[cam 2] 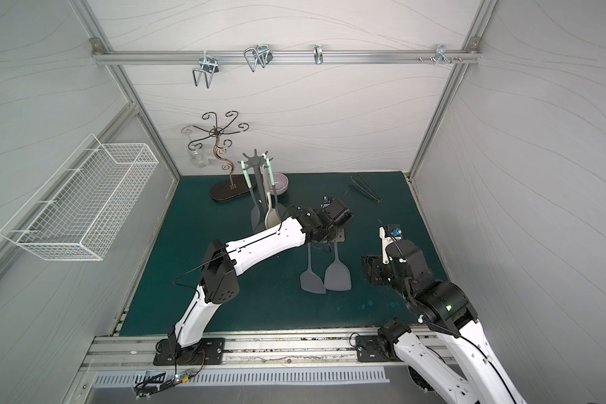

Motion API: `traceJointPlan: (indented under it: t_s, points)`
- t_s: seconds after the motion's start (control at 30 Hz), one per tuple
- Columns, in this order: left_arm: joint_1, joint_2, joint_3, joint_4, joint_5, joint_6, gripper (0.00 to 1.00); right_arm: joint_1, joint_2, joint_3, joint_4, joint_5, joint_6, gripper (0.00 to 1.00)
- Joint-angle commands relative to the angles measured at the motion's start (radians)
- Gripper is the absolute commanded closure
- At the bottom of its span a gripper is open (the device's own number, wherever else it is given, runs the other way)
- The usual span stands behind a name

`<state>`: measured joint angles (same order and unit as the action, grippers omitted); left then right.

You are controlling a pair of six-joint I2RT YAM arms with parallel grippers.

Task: Take the spatula off the kitchen utensil rack
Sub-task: Place the spatula at the center of the board.

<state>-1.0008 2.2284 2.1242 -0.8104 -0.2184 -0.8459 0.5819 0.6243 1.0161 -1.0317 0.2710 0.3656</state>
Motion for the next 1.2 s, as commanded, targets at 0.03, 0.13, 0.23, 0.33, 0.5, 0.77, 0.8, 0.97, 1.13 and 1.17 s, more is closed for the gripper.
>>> traceJointPlan:
  t_s: [0.03,0.13,0.23,0.33,0.5,0.77,0.8,0.97,1.13,1.17]
  points:
    - [0.005,-0.011,0.051,0.039,0.025,-0.003,1.0,-0.004,0.006,-0.001,0.023,-0.006,-0.019,0.29]
    - [0.006,-0.034,0.046,0.041,0.019,0.005,1.0,-0.004,0.004,0.001,0.028,-0.007,-0.022,0.29]
    - [0.006,-0.037,0.046,0.036,0.018,-0.001,1.0,-0.004,0.005,-0.002,0.03,-0.011,-0.022,0.29]
    - [0.007,-0.008,0.067,0.006,0.016,-0.013,1.0,-0.004,0.004,-0.006,0.03,-0.019,-0.015,0.29]
    - [0.016,0.081,0.146,-0.061,0.036,-0.022,1.0,-0.004,0.0,-0.005,0.021,-0.018,-0.016,0.29]
    - [0.046,0.15,0.153,-0.058,0.05,-0.035,1.0,-0.004,-0.006,0.004,0.019,-0.016,-0.028,0.29]
    - [0.05,0.159,0.157,-0.059,0.049,-0.036,1.0,-0.004,-0.006,0.003,0.019,-0.016,-0.027,0.29]
    - [0.066,0.225,0.205,-0.083,0.048,-0.02,1.0,-0.004,-0.004,-0.009,0.031,-0.024,-0.028,0.29]
    - [0.088,0.27,0.209,-0.036,0.04,0.012,1.0,-0.004,-0.003,-0.029,0.05,-0.038,-0.019,0.29]
    - [0.095,0.278,0.209,-0.019,0.043,0.02,1.0,-0.004,-0.005,-0.036,0.056,-0.043,-0.017,0.29]
